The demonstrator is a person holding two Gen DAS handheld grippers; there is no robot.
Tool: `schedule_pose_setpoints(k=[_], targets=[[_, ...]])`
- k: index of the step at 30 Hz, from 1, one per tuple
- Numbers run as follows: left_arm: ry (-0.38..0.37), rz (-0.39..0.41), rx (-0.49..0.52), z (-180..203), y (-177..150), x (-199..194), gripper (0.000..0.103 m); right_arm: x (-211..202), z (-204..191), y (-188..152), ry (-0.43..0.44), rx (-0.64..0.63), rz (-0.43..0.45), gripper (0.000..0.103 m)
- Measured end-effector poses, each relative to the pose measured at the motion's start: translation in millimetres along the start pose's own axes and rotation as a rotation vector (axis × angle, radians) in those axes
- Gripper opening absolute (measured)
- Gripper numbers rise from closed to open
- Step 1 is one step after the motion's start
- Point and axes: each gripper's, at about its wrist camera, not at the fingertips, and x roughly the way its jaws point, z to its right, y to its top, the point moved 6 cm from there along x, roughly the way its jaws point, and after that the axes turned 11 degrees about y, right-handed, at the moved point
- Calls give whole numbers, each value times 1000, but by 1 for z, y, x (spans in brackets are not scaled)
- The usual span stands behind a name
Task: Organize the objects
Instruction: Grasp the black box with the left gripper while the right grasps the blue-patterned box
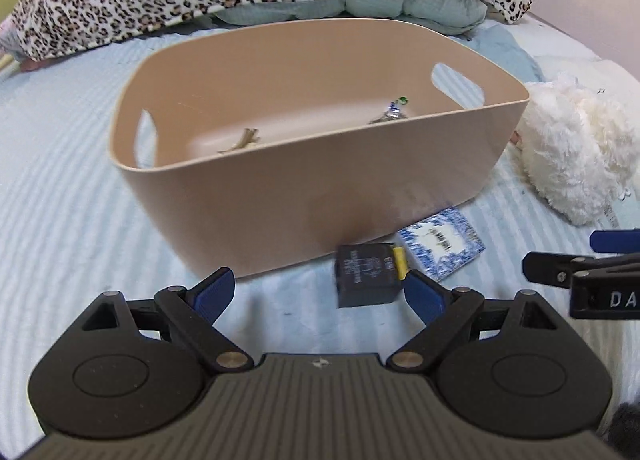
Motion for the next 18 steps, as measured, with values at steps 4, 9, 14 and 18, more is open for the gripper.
schedule_pose_setpoints(k=[4, 9, 14, 18], targets=[[-5, -11, 7, 14, 0, 11, 92, 7, 10, -3, -13, 21, -15, 94], [35, -35, -10, 20, -1, 29, 92, 14, 15, -2, -22, 35, -19, 94], [90, -45, -63, 5, -6, 37, 92, 26, 11, -3, -21, 18, -47, 94], [128, -36, -68, -11, -10, 39, 92, 41, 2, -6, -9, -10, -86, 94]])
